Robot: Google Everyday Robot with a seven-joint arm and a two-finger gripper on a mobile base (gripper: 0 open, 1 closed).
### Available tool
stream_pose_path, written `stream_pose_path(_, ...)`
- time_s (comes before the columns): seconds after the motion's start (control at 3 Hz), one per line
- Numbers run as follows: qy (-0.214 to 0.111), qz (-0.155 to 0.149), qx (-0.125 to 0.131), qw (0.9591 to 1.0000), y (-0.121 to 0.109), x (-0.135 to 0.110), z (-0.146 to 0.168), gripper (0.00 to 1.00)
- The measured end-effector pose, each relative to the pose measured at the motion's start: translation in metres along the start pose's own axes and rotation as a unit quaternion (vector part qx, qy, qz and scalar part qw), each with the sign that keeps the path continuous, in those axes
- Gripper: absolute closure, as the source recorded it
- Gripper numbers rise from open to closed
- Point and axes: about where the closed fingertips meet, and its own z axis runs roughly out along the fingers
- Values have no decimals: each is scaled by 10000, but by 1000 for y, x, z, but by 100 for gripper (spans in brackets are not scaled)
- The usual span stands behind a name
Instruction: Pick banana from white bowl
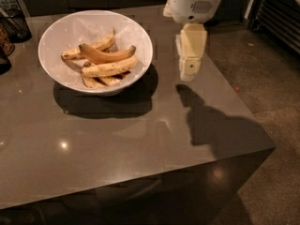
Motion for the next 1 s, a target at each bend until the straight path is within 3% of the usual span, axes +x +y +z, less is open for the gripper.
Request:
stream_pose_path(0.33,152,-100,-7,9998,-17,-15,24,0)
stream_pose_path(0.67,68,-182,12,9998,-17,-15,24,0)
stream_pose_path(1.0,-135,-264,-152,9994,-15,-19,28,0)
